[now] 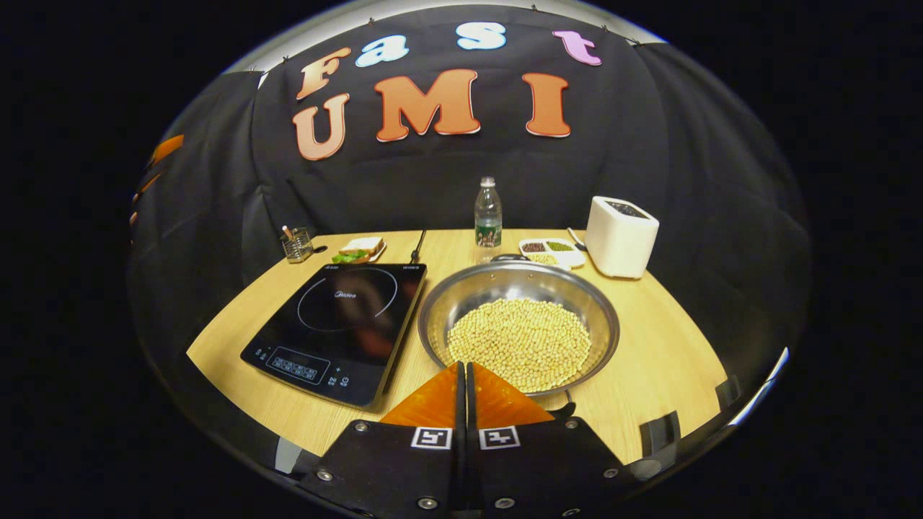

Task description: First push the handle of the pot to place it horizontally, then grasp the pot with both hands and set it on the induction cooktop.

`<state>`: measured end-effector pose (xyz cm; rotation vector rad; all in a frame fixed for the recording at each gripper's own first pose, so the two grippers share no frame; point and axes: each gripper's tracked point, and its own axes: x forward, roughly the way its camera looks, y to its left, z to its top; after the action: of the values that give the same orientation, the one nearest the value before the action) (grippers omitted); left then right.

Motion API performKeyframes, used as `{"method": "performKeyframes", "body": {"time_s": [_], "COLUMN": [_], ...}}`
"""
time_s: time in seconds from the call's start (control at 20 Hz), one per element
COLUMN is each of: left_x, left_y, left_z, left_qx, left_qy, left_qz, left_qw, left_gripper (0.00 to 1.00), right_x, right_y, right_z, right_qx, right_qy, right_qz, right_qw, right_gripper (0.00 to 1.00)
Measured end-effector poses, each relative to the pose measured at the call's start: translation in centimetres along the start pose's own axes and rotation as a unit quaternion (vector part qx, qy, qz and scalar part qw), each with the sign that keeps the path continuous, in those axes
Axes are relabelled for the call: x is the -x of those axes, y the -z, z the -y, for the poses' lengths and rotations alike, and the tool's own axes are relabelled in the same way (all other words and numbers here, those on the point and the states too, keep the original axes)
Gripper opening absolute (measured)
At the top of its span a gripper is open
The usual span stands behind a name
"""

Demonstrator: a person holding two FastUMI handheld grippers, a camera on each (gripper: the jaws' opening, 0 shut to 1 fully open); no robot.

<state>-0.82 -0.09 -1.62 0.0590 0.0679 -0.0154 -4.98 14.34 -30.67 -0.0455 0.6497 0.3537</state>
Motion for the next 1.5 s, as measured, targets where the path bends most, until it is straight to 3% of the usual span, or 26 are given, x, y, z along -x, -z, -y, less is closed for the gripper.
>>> {"method": "performKeyframes", "body": {"time_s": [0.3, 0.5, 0.55, 1.5], "left_x": [0.1, 0.1, 0.1, -0.7], "left_y": [0.6, 0.6, 0.7, 1.0], "left_z": [-0.3, -0.5, -0.6, 0.2], "left_qx": [-0.004, -0.007, -0.008, 0.005], "left_qy": [-0.004, -0.006, -0.008, -0.006], "left_qz": [-0.007, -0.005, -0.006, -0.008], "left_qw": [1.0, 1.0, 1.0, 1.0], "left_gripper": [0.99, 0.99, 0.99, 0.99], "right_x": [-2.4, -3.5, -4.1, -4.3], "right_y": [4.2, 5.0, 5.4, 4.9], "right_z": [-0.7, 1.2, 1.1, 9.6], "right_qx": [0.005, -0.001, -0.013, -0.078], "right_qy": [-0.011, 0.015, 0.006, 0.079], "right_qz": [-0.055, -0.072, -0.077, -0.086], "right_qw": [0.998, 0.997, 0.997, 0.99], "right_gripper": [0.0, 0.0, 0.0, 0.0]}}
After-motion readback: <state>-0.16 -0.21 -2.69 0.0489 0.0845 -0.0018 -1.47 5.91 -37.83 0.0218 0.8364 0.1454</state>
